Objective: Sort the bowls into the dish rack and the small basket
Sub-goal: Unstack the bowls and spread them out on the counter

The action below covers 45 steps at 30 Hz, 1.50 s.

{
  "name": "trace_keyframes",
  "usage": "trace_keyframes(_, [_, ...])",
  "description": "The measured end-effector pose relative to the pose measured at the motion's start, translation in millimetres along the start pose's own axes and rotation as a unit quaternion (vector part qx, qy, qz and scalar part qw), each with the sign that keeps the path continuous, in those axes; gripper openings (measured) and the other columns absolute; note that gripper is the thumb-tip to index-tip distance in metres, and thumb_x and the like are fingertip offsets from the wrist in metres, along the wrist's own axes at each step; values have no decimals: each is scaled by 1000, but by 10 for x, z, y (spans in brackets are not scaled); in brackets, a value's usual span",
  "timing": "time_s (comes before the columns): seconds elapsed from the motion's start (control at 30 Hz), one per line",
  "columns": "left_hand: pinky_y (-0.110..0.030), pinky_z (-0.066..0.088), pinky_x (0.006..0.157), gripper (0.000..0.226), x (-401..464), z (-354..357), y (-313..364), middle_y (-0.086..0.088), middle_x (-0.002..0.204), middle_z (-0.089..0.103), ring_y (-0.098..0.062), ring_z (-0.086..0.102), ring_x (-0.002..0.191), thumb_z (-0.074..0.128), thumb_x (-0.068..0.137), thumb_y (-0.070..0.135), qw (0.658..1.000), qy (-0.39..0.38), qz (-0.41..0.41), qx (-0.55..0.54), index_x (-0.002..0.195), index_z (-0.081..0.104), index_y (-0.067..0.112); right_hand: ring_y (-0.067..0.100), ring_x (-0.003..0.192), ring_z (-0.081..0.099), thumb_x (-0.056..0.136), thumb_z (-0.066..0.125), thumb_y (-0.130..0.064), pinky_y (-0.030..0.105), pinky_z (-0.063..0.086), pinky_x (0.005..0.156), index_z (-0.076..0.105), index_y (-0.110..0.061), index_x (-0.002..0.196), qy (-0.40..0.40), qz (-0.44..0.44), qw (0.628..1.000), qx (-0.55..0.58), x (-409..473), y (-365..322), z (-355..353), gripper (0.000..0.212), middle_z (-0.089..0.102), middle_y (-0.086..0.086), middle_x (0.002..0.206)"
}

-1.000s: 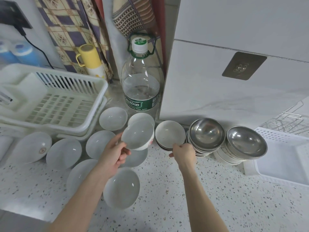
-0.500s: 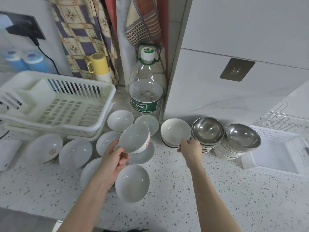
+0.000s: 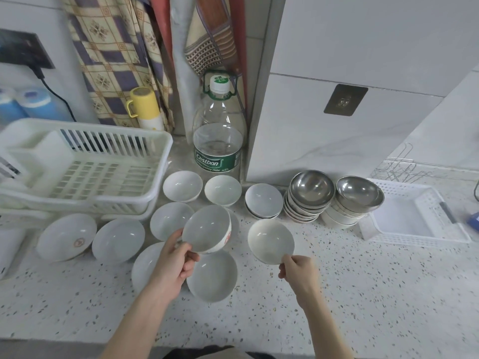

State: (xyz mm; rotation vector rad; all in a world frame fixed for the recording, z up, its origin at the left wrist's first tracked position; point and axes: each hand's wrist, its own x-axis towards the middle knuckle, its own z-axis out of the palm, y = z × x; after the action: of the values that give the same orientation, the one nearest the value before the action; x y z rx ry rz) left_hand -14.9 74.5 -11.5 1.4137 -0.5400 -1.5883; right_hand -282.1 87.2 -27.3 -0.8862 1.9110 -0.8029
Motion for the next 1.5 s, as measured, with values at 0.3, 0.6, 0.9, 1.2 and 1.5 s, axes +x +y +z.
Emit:
trace_keyframes(0.3, [-18,25,31,44,-111,-125,-112,-9,54,58,-7,30,36,41,94,-2,999,3,3,37,121,58,28,9,35,36,83,48,-2,20,25,41,60,0,54,4,3,999,-39,32,155,190,31,61,2,43])
trace_keyframes(0.6, [-19,25,33,47,-208,-160,-107,-10,54,59,-8,31,37,41,94,-4,998,20,-2,61,123,57,30,5,30,37,83,48,-1,19,25,38,61,0,55,6,24,999,-34,104,168,337,30,60,0,41])
trace_keyframes(0.9, [-20,24,35,50,-216,-158,-123,-12,55,59,-10,30,39,43,92,-4,996,16,-8,84,123,57,32,20,52,44,91,47,-9,25,31,45,61,-1,60,1,38,999,2,145,156,396,34,66,1,50])
trace_keyframes(1.2, [-22,26,35,54,-243,-54,-171,-17,59,61,-12,31,40,46,91,-3,991,-15,-11,129,128,53,35,15,50,41,100,47,-38,22,31,39,66,-1,80,-32,76,995,51,120,123,328,46,70,6,67])
trace_keyframes(1.5, [-21,26,35,54,-318,106,-290,-13,55,62,-11,37,37,46,89,-1,982,-66,-5,176,114,53,47,9,42,40,100,46,-40,21,34,44,68,-9,90,-36,21,997,71,-225,204,120,39,71,7,63])
